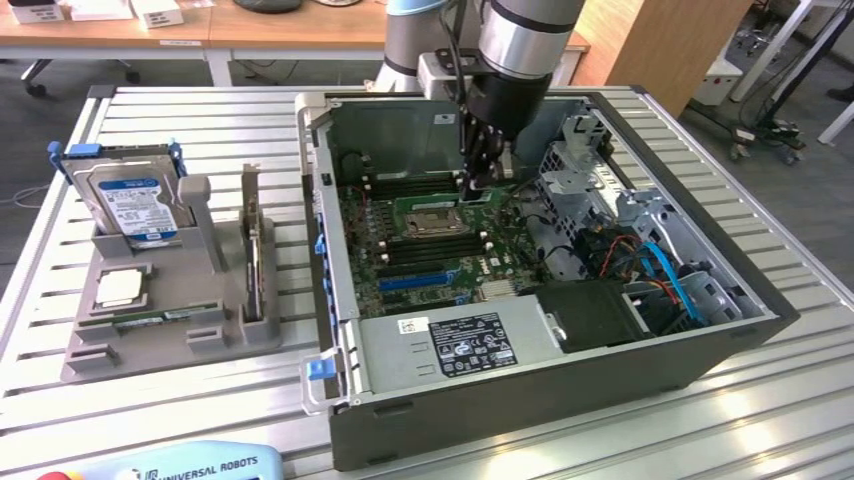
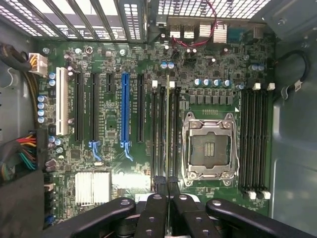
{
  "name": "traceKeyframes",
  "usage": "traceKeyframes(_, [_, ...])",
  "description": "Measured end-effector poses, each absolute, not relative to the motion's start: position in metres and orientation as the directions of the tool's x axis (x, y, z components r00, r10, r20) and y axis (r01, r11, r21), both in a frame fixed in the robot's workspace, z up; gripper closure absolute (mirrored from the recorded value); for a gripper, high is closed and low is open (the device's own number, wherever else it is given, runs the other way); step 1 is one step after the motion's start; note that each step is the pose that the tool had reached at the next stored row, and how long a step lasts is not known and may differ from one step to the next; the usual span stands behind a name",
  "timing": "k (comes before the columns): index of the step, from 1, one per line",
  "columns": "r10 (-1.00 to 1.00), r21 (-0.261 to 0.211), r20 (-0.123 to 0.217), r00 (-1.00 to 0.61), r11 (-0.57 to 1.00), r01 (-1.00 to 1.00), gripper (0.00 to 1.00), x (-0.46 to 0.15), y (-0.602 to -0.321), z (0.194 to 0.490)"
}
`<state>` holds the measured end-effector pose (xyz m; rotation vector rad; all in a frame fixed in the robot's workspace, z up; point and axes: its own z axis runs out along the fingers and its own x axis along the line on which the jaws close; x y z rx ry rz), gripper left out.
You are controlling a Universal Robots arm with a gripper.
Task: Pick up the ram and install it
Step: 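Insert the ram into the slot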
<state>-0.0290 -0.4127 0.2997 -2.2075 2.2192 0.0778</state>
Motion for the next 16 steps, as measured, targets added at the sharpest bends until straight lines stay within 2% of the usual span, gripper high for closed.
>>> traceKeyframes(16, [-0.999,0.028,-0.042,-0.006,0.005,-1.000,0.89,-0.029,-0.413,0.286])
